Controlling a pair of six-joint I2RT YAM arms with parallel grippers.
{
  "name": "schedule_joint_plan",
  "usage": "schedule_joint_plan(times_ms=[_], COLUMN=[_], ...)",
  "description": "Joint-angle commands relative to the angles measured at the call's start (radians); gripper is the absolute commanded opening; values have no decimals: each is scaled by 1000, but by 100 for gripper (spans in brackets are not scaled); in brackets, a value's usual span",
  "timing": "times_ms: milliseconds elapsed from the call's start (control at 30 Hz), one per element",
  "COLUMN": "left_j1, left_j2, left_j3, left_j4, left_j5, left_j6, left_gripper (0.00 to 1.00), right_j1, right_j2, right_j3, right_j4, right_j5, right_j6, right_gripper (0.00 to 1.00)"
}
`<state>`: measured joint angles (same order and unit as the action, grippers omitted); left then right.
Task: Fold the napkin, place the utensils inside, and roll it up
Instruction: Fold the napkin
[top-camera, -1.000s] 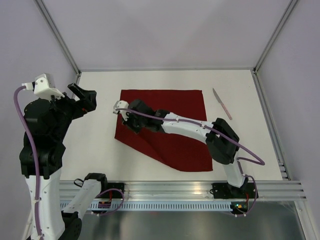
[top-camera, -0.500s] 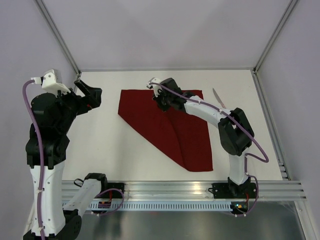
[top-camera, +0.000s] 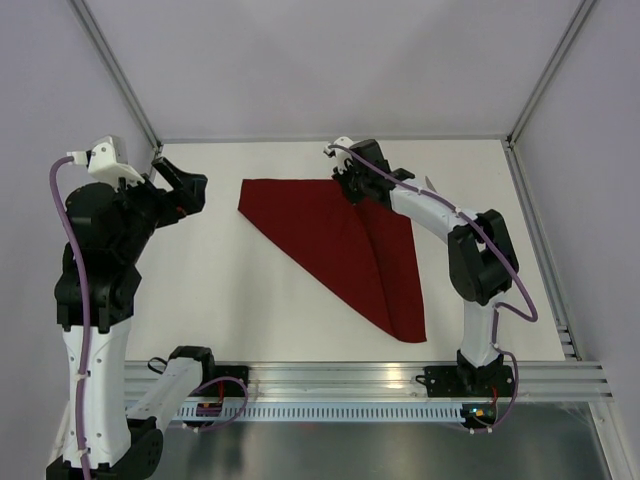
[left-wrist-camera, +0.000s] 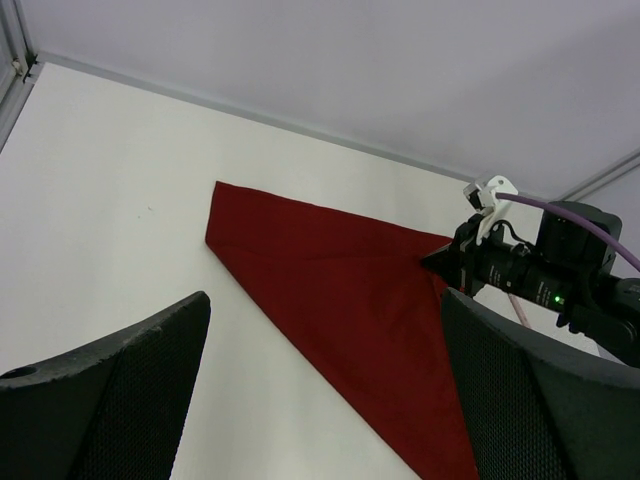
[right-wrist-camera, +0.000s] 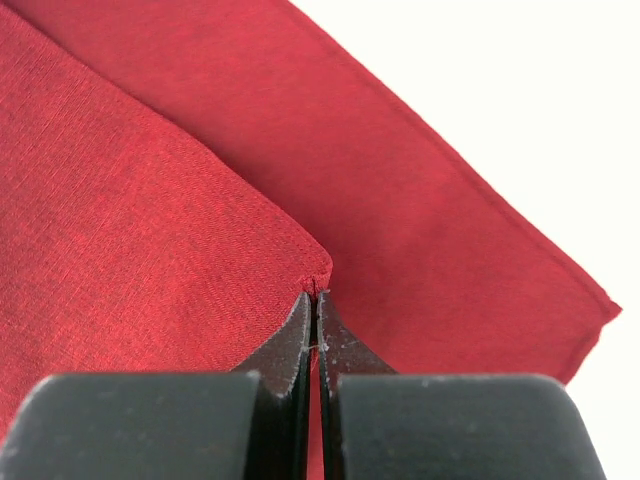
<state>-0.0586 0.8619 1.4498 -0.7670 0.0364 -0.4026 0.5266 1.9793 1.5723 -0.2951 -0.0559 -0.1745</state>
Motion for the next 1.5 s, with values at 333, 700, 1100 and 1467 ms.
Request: schedule_joint_plan(times_ms=[333,700,1100,1467], left_j1=[5,3,3,3], left_j2=[25,39,54,75], left_j3=[-11,-23,-40,-46], left_j4=[60,72,97,109], left_j5=[45,51,66,76], left_j6=[-36,-38,-47,-53], left_gripper=[100,100,100,100], right_j1=[-115,-188,-246,-283], right_j2=[21,39,53,75], right_j3=[45,61,84,91], right_j4=[56,77,83,91], right_j5=[42,34,21,8], right_j6=[-19,0,13,17], right_gripper=[1,0,0,0])
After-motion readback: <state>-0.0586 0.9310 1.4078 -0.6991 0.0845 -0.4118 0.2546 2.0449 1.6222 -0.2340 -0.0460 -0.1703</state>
